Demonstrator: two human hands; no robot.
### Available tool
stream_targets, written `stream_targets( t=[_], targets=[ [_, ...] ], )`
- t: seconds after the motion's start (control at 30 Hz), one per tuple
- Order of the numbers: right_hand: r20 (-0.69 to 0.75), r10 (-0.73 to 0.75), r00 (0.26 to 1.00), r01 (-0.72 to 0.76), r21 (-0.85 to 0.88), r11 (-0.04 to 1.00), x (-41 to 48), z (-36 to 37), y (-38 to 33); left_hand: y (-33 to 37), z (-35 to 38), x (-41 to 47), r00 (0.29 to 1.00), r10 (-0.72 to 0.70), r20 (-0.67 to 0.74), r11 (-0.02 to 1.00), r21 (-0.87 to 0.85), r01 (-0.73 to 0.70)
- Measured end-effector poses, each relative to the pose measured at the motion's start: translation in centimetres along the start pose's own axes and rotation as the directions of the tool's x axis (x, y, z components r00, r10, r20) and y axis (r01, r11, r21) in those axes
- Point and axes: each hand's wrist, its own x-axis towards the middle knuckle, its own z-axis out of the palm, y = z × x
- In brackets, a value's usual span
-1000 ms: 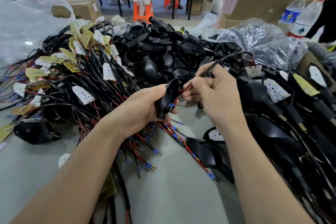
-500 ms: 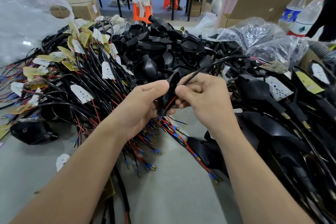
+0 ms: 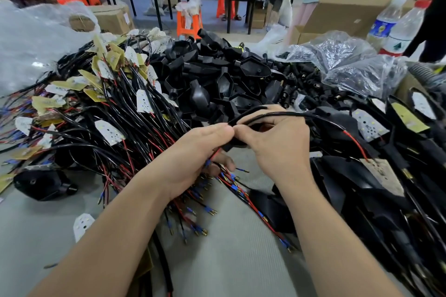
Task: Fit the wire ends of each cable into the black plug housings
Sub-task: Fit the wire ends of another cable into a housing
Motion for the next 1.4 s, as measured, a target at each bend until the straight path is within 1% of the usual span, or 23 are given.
stream_targets(
  t=[0.1,0.17,0.23,0.33,0.37,0.43,0.5,0.57,0.6,0.63,0.67,0.7,0.73,0.83,0.87,0.9,0.93,1.0,1.07,1.13,1.2,1.33,1.4],
  targets=[
    [-0.061,0.034,0.998,-0.035,-0.015,0.999,0.2,-0.6,0.4,-0.1,-0.1,0.2,0.987,0.027,-0.158,0.997,0.078,-0.015],
    [-0.048,0.097,0.994,-0.096,0.022,0.995,0.1,-0.9,0.6,0.0,-0.3,0.1,0.961,0.086,-0.262,0.99,0.131,-0.052],
    [-0.001,0.188,0.982,-0.186,0.153,0.971,0.3,-1.0,0.9,0.3,-0.5,-0.2,0.927,0.155,-0.341,0.986,0.118,-0.122],
    [0.023,0.285,0.958,-0.278,0.31,0.909,0.7,-1.4,1.0,0.8,-1.2,-0.6,0.886,0.18,-0.427,0.983,0.048,-0.177],
    [0.016,0.305,0.952,-0.291,0.354,0.889,0.9,-1.6,1.0,0.9,-1.6,-0.6,0.855,0.192,-0.481,0.98,0.052,-0.191],
    [-0.017,0.371,0.929,-0.322,0.456,0.829,1.2,-2.0,1.1,1.1,-2.3,-0.6,0.754,0.23,-0.615,0.97,0.079,-0.231],
    [-0.051,0.453,0.89,-0.337,0.594,0.731,1.6,-2.3,1.3,1.2,-3.0,-0.6,0.631,0.262,-0.73,0.955,0.1,-0.28],
    [-0.071,0.49,0.869,-0.313,0.689,0.653,1.8,-2.4,1.3,1.1,-3.6,-0.8,0.467,0.33,-0.821,0.932,0.206,-0.297],
    [-0.077,0.497,0.864,-0.298,0.717,0.63,1.9,-2.5,1.3,1.0,-4.0,-0.9,0.372,0.396,-0.839,0.912,0.313,-0.264],
    [-0.081,0.502,0.861,-0.282,0.746,0.603,2.0,-2.5,1.1,1.0,-4.4,-1.1,0.295,0.459,-0.838,0.887,0.414,-0.202],
    [-0.082,0.508,0.858,-0.267,0.773,0.575,2.1,-2.6,1.1,1.1,-4.6,-1.3,0.237,0.5,-0.833,0.866,0.479,-0.141],
    [-0.079,0.512,0.855,-0.256,0.794,0.551,2.2,-2.6,1.0,1.2,-4.9,-1.4,0.209,0.512,-0.833,0.859,0.501,-0.108],
    [-0.078,0.514,0.854,-0.252,0.803,0.541,2.2,-2.7,1.0,1.2,-4.9,-1.4,0.23,0.505,-0.832,0.863,0.491,-0.121],
    [-0.056,0.51,0.859,-0.286,0.773,0.567,2.2,-2.8,0.9,1.3,-4.4,-1.5,0.369,0.473,-0.8,0.881,0.446,-0.161],
    [-0.041,0.51,0.859,-0.304,0.76,0.574,2.2,-2.9,1.0,1.4,-4.2,-1.6,0.396,0.476,-0.785,0.877,0.459,-0.143],
    [-0.023,0.511,0.859,-0.326,0.746,0.581,2.2,-3.0,1.1,1.3,-4.1,-1.7,0.409,0.485,-0.773,0.864,0.495,-0.087],
    [-0.009,0.511,0.86,-0.349,0.721,0.599,2.3,-3.2,1.1,1.3,-3.9,-1.8,0.403,0.502,-0.765,0.833,0.554,0.015],
    [-0.002,0.497,0.868,-0.384,0.632,0.673,2.3,-3.3,1.3,1.3,-3.3,-1.9,0.374,0.559,-0.74,0.716,0.658,0.232],
    [-0.023,0.487,0.873,-0.387,0.576,0.72,2.3,-3.0,1.6,1.3,-2.6,-1.9,0.371,0.598,-0.711,0.654,0.7,0.287],
    [-0.051,0.485,0.873,-0.376,0.564,0.735,2.2,-2.7,1.8,1.1,-2.5,-1.8,0.37,0.655,-0.658,0.608,0.751,0.259],
    [-0.076,0.484,0.872,-0.366,0.554,0.748,2.1,-2.4,1.9,1.0,-2.3,-1.8,0.397,0.729,-0.557,0.537,0.826,0.172],
    [-0.113,0.472,0.874,-0.353,0.518,0.779,2.1,-2.0,1.9,1.0,-1.3,-1.5,0.488,0.828,-0.277,0.273,0.959,0.082],
    [-0.113,0.454,0.884,-0.351,0.483,0.802,1.9,-1.9,2.0,0.7,-0.6,-1.1,0.506,0.839,-0.199,0.205,0.978,0.044]
  ],
)
